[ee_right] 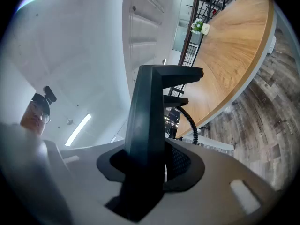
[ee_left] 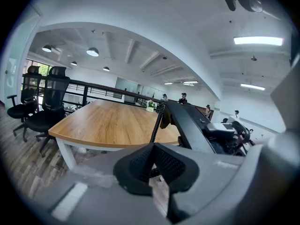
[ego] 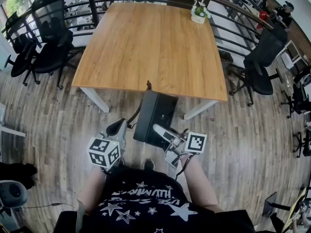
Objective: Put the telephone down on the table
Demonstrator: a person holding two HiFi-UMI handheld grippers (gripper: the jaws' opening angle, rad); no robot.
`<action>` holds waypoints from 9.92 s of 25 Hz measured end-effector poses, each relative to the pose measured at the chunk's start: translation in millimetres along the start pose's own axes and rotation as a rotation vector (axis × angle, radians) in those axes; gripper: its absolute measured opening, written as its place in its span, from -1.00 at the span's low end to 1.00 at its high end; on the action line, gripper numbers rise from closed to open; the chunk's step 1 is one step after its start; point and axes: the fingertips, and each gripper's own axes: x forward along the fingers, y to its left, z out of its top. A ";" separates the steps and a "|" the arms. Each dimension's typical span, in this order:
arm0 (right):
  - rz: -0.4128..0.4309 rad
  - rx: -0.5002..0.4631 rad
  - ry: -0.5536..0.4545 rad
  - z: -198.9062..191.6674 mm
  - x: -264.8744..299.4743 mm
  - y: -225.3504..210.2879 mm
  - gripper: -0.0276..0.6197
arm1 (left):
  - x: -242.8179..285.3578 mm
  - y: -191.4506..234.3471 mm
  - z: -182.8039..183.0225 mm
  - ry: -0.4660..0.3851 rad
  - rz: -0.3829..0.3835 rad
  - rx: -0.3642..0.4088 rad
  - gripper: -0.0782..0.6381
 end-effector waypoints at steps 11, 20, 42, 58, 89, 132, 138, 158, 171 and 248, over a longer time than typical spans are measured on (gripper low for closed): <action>0.009 -0.019 0.020 0.2 0.1 2.1 -0.41 | -2.3 1.4 7.5 -0.013 0.004 0.004 -0.78; 0.020 -0.022 0.033 4.9 4.3 2.7 -0.41 | 2.1 -0.1 11.8 -0.011 0.007 0.010 -0.78; 0.049 -0.058 -0.013 80.5 36.9 -24.9 -0.41 | 59.8 11.3 59.2 -0.077 0.084 0.000 -0.78; 0.009 -0.089 -0.078 176.2 137.4 -84.7 -0.41 | 160.2 113.8 132.4 -0.082 0.048 -0.004 -0.78; -0.096 -0.079 -0.040 335.6 245.5 -174.0 -0.41 | 334.2 231.2 216.0 0.050 -0.078 -0.026 -0.78; -0.021 0.074 0.091 474.4 299.2 -346.8 -0.41 | 509.8 298.5 257.0 0.103 0.090 -0.090 -0.78; -0.064 0.097 0.113 461.8 294.8 -360.7 -0.41 | 508.6 298.8 244.7 0.124 0.092 -0.107 -0.78; -0.261 -0.008 0.120 457.3 284.2 -373.0 -0.40 | 503.3 285.5 238.7 0.147 0.078 -0.092 -0.78; -0.428 -0.113 0.097 456.1 275.8 -386.0 -0.26 | 491.9 276.7 233.5 0.152 0.090 -0.018 -0.78; -0.882 -1.087 -0.147 293.6 176.3 -141.9 -0.92 | 257.7 158.2 142.4 0.072 -0.088 -0.020 -0.78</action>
